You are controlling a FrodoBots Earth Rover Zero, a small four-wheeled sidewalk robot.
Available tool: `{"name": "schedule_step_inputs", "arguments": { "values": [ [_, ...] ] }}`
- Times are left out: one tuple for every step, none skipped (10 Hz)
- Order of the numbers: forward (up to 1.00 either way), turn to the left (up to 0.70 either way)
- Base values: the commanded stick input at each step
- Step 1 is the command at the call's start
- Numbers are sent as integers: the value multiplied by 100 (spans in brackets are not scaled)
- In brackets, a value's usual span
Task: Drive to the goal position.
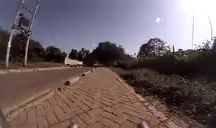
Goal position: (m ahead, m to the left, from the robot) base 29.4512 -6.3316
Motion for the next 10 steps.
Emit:
{"name": "schedule_step_inputs", "arguments": {
  "values": [
    [100, 31],
    [100, 3],
    [100, 0],
    [100, 0],
    [100, 0],
    [100, 0],
    [100, 0],
    [100, 0],
    [100, 0],
    [100, -2]
  ]
}}
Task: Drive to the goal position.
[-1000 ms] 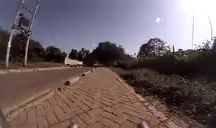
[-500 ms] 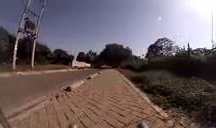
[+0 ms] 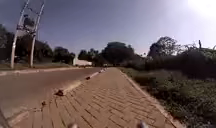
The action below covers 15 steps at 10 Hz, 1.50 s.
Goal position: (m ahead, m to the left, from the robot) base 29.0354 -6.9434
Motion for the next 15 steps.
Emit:
{"name": "schedule_step_inputs", "arguments": {
  "values": [
    [100, -30],
    [100, -6],
    [100, 2],
    [100, 2],
    [100, 2],
    [100, 2],
    [100, 2],
    [100, 2],
    [100, 2],
    [100, 2],
    [100, 2],
    [100, 2],
    [100, 2],
    [100, 2],
    [100, 2]
  ]
}}
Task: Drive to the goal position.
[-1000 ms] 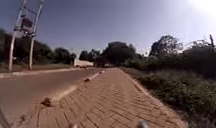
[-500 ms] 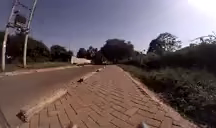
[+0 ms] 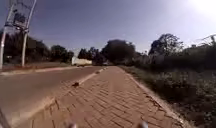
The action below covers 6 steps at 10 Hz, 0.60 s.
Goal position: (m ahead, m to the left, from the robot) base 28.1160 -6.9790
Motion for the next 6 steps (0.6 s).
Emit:
{"name": "schedule_step_inputs", "arguments": {
  "values": [
    [100, 2],
    [100, 2],
    [100, 2],
    [100, 2],
    [100, 2],
    [100, 2]
  ]
}}
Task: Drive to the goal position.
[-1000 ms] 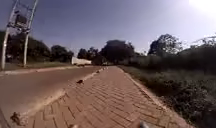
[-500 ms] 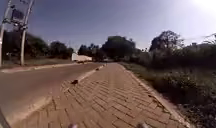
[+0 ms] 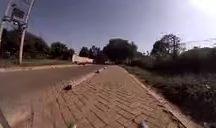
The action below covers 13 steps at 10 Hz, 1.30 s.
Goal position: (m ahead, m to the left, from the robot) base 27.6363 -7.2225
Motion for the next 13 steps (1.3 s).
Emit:
{"name": "schedule_step_inputs", "arguments": {
  "values": [
    [100, 2],
    [100, 2],
    [100, 2],
    [100, 2],
    [100, 2],
    [100, 2],
    [100, 2],
    [100, 2],
    [100, 2],
    [100, 2],
    [100, 2],
    [100, 1],
    [100, -13]
  ]
}}
